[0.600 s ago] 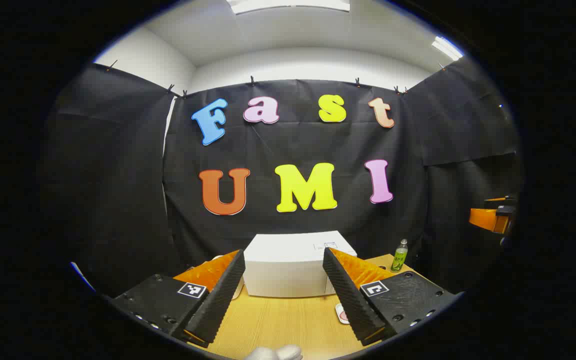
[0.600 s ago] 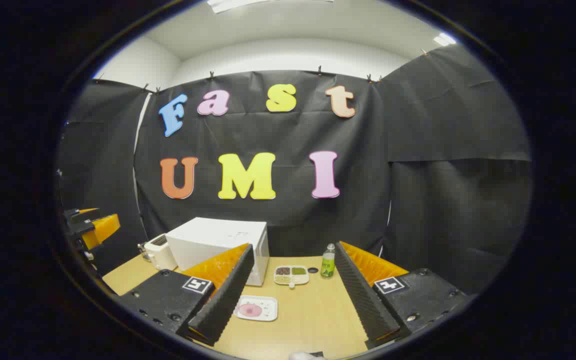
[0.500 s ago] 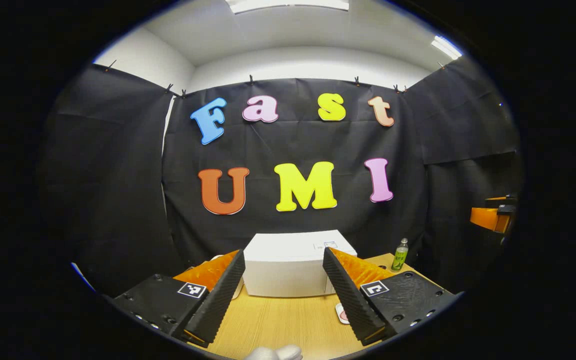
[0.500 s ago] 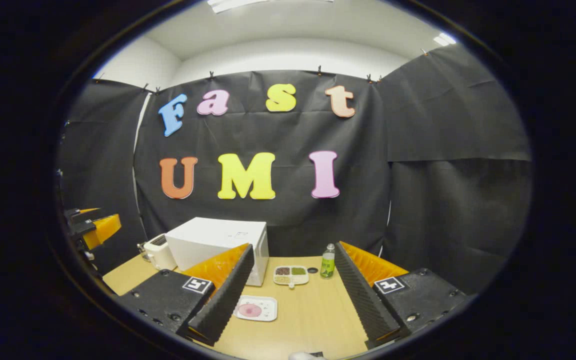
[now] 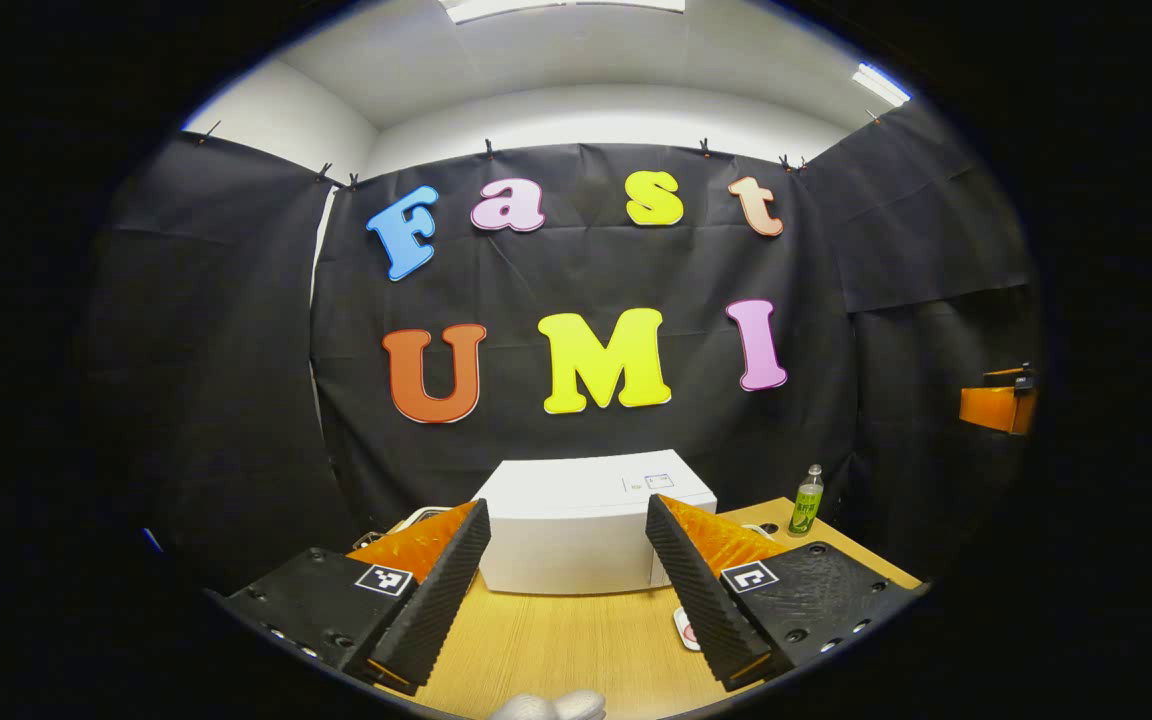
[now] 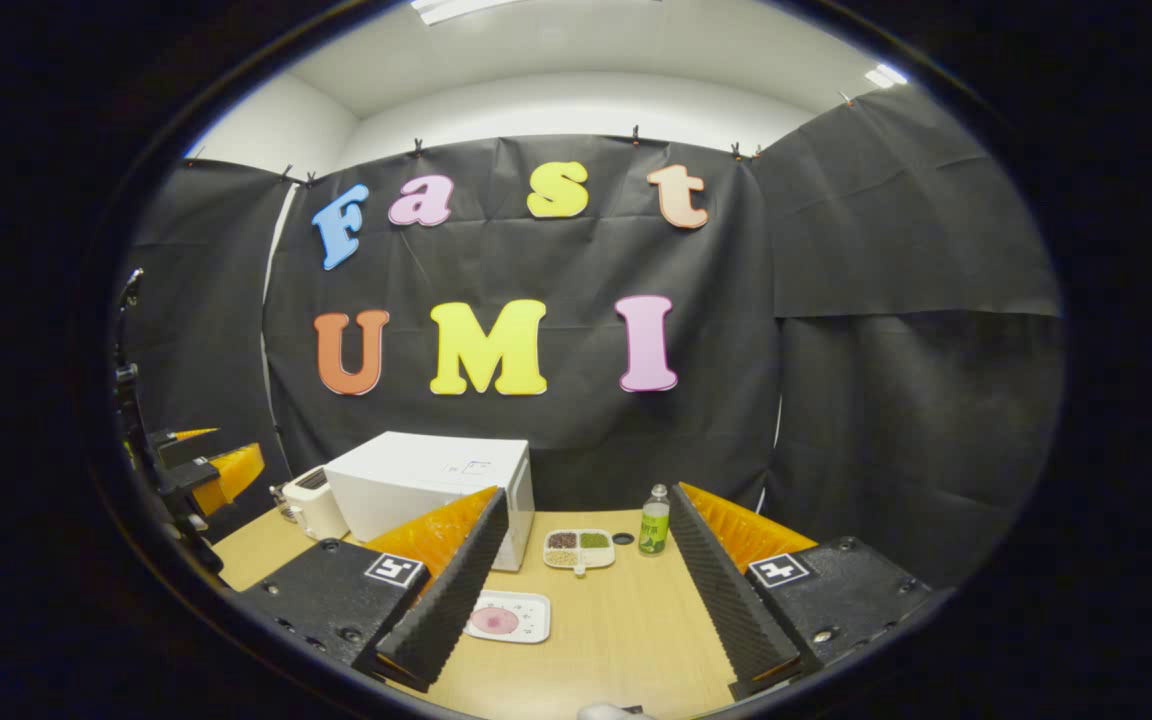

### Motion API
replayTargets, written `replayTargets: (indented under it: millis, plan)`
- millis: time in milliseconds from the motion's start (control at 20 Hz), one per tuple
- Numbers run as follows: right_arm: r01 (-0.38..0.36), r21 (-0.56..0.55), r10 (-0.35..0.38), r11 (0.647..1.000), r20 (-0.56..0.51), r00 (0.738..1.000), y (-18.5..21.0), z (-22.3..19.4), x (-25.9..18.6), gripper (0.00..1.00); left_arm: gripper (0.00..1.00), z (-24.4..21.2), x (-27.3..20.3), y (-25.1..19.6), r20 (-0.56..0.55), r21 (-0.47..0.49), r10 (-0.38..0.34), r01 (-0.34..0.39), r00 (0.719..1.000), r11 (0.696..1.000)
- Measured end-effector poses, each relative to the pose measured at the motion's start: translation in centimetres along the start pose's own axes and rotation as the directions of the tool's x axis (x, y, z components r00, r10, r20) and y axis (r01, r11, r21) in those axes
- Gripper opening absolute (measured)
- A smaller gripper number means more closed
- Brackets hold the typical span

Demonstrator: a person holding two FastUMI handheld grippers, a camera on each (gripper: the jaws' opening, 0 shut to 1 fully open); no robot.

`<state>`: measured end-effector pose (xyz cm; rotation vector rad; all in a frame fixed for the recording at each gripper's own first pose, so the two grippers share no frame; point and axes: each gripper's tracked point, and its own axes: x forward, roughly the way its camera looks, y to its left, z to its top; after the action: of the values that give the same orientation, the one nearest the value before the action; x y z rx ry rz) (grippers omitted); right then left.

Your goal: Open the microwave oven with the left hand, put the food in, and close the microwave oven.

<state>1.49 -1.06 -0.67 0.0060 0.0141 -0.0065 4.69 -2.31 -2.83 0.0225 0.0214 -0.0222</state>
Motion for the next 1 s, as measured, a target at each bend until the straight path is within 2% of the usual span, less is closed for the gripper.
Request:
replayTargets:
  millis: [100, 150, 200, 300, 350, 400, 500, 550, 600, 650, 700, 750, 800, 900, 950, 1000]
  plan:
    - [0.005, 0.004, -0.005, 1.0, 0.001, 1.0, -0.5, 0.0, 0.1, 0.96, 0.96, -1.4, 1.4, -1.4, -0.008, 0.0, -0.024, 0.024, 1.0, 1.0]
    - [0.01, 0.004, -0.01, 1.0, 0.001, 1.0, -0.8, 0.1, 0.1, 1.0, 0.96, -2.1, 2.2, -2.2, -0.012, 0.003, -0.036, 0.036, 0.999, 0.999]
    - [0.015, -0.002, -0.015, 1.0, -0.002, 1.0, -1.0, -0.1, 0.1, 0.96, 0.96, -3.1, 3.0, -3.0, -0.02, 0.002, -0.05, 0.05, 0.999, 0.999]
    - [0.035, -0.02, -0.036, 0.999, -0.015, 0.999, -1.9, -0.3, -0.1, 1.0, 0.96, -5.7, 5.2, -5.2, -0.047, -0.006, -0.081, 0.081, 0.996, 0.997]
    - [0.045, -0.025, -0.045, 0.999, -0.02, 0.999, -2.3, -0.3, -0.1, 0.96, 0.96, -6.9, 6.2, -6.0, -0.057, -0.012, -0.087, 0.087, 0.995, 0.996]
    - [0.055, -0.032, -0.056, 0.998, -0.03, 0.998, -2.7, -0.6, -0.2, 1.0, 0.96, -8.3, 7.5, -7.0, -0.062, -0.012, -0.094, 0.093, 0.994, 0.996]
    - [0.074, -0.048, -0.077, 0.996, -0.054, 0.996, -3.6, -1.1, -0.4, 1.0, 0.96, -10.6, 9.6, -8.1, -0.065, 0.014, -0.08, 0.081, 0.995, 0.997]
    - [0.084, -0.057, -0.088, 0.995, -0.068, 0.994, -4.0, -1.4, -0.6, 0.96, 0.96, -11.7, 11.0, -9.0, -0.064, 0.035, -0.077, 0.08, 0.995, 0.996]
    - [0.095, -0.07, -0.101, 0.993, -0.082, 0.992, -4.5, -1.6, -0.9, 1.0, 0.96, -12.7, 12.2, -9.8, -0.065, 0.047, -0.084, 0.087, 0.994, 0.995]
    - [0.103, -0.081, -0.111, 0.991, -0.095, 0.989, -4.9, -1.7, -1.1, 1.0, 0.96, -13.8, 13.5, -10.5, -0.072, 0.051, -0.088, 0.092, 0.993, 0.994]
    - [0.109, -0.088, -0.118, 0.99, -0.106, 0.987, -5.1, -2.0, -1.4, 0.96, 0.96, -15.1, 14.8, -11.0, -0.088, 0.05, -0.089, 0.093, 0.992, 0.994]
    - [0.112, -0.091, -0.122, 0.99, -0.115, 0.986, -5.4, -2.1, -1.7, 1.0, 0.96, -16.1, 16.2, -11.5, -0.099, 0.044, -0.086, 0.09, 0.991, 0.995]
    - [0.115, -0.097, -0.127, 0.989, -0.123, 0.984, -5.6, -2.4, -2.0, 0.96, 0.96, -17.0, 17.5, -11.8, -0.106, 0.034, -0.077, 0.081, 0.991, 0.996]
    - [0.125, -0.106, -0.139, 0.986, -0.132, 0.982, -6.4, -2.7, -2.4, 1.0, 0.96, -18.1, 20.1, -11.9, -0.107, 0.027, -0.04, 0.044, 0.993, 0.999]
    - [0.127, -0.101, -0.14, 0.987, -0.141, 0.98, -6.8, -2.9, -2.6, 0.96, 0.96, -19.0, 21.3, -12.1, -0.122, 0.018, -0.03, 0.033, 0.992, 0.999]
    - [0.128, -0.094, -0.142, 0.987, -0.157, 0.977, -7.1, -3.4, -2.6, 1.0, 0.96, -19.7, 22.4, -12.4, -0.133, 0.013, -0.025, 0.027, 0.991, 1.0]
